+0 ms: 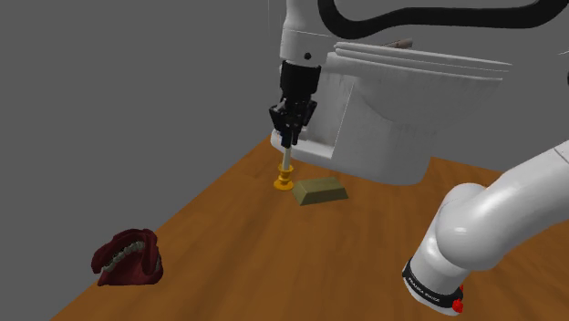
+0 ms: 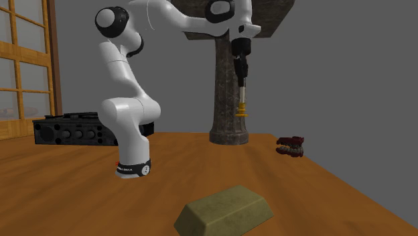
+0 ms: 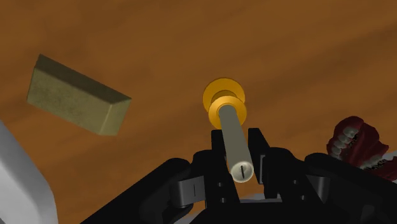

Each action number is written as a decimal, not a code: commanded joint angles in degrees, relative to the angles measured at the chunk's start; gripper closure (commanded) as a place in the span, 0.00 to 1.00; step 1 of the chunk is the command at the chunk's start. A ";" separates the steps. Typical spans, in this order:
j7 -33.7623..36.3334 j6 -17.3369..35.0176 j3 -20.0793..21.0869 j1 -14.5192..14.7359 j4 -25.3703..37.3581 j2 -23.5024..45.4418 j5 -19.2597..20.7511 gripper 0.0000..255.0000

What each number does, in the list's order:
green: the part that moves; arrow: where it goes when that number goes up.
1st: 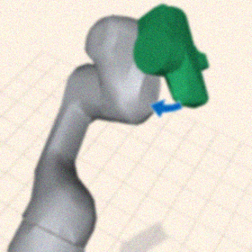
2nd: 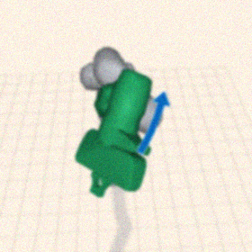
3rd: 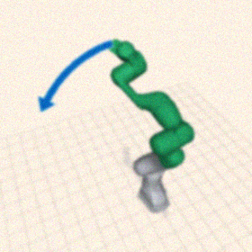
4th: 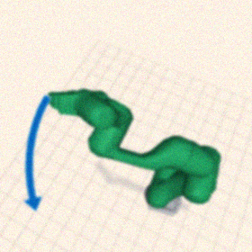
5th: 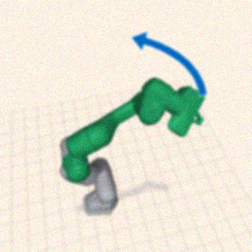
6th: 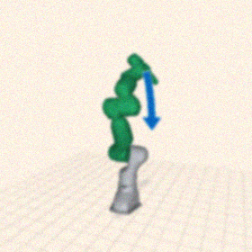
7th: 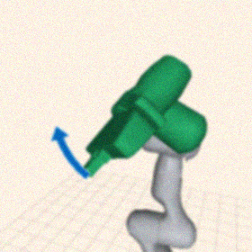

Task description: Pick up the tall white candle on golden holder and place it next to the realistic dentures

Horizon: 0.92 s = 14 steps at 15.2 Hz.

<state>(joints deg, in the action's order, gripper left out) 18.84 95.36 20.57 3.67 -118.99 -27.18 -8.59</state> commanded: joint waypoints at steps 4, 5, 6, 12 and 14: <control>7.71 0.46 6.28 0.62 7.63 7.72 0.79 1.00; 9.29 0.53 7.55 0.72 9.32 9.49 1.27 1.00; 10.91 0.57 8.83 0.83 11.08 11.33 1.85 1.00; 21.60 -0.38 16.18 2.79 23.55 24.45 8.28 1.00; 25.43 -1.39 18.22 4.44 28.62 29.69 11.61 1.00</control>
<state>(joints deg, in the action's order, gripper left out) 41.81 94.28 37.51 7.19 -93.07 -0.51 1.14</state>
